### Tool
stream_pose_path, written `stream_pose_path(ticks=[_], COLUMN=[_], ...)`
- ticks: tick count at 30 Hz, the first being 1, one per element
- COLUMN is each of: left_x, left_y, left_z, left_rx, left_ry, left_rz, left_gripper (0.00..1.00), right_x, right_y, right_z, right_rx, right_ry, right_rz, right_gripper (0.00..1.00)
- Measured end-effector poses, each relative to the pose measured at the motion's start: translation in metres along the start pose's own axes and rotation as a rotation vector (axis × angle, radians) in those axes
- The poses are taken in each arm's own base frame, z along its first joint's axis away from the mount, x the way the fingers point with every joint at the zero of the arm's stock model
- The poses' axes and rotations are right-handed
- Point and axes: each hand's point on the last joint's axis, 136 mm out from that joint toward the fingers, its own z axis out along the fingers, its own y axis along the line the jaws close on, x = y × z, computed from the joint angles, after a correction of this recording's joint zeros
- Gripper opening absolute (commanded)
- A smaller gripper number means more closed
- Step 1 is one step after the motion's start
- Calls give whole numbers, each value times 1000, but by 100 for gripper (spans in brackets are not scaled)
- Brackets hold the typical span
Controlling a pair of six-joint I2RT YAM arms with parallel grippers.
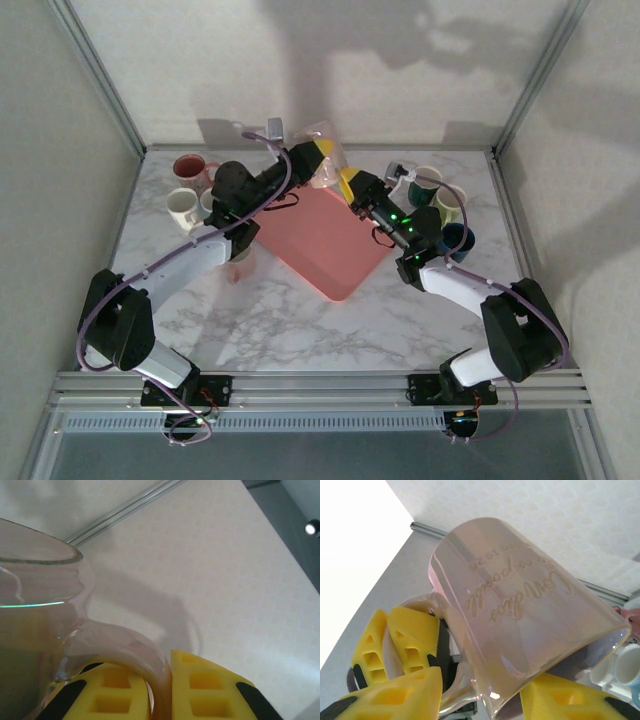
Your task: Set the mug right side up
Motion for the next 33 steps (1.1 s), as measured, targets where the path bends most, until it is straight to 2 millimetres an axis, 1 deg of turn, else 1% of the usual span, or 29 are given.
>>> stream_pose_path(ticks=[6,8,11,13,14,15,16,18,19,21,26,30,33], left_x=[-2,-2,-4,-5,-6,-7,-8,-6,-3,2,8,9,6], left_y=[-2,-1,1,3,3,3,3,2,2,4,17,29,38], left_z=[-4,-4,-6,-8,-9,-12,-13,-17,-18,-19,-30,-48,-65], left_rx=[29,32,32,33,33,32,32,30,27,7,-108,-203,-275], left_ry=[-40,-50,-68,-84,-93,-106,-111,-109,-100,-80,-24,38,78], left_rz=[-37,-42,-50,-59,-62,-68,-72,-62,-55,-33,43,110,179], left_gripper=[0,0,0,0,5,14,25,41,48,57,68,73,75], right_x=[-6,-7,-9,-12,-14,-16,-17,-15,-15,-14,-14,-17,-25], right_y=[-2,-4,-3,0,2,5,7,10,10,3,-13,-19,-21], right_z=[8,10,11,11,11,11,11,13,14,16,19,20,18], right_rx=[-25,-28,-39,-54,-61,-71,-78,-87,-82,-58,28,126,233], right_ry=[-26,-32,-44,-56,-63,-71,-72,-63,-60,-49,4,65,106], right_rz=[29,41,57,64,69,71,65,58,52,43,-11,-97,-188], right_gripper=[35,30,19,9,3,0,0,0,0,0,0,0,0])
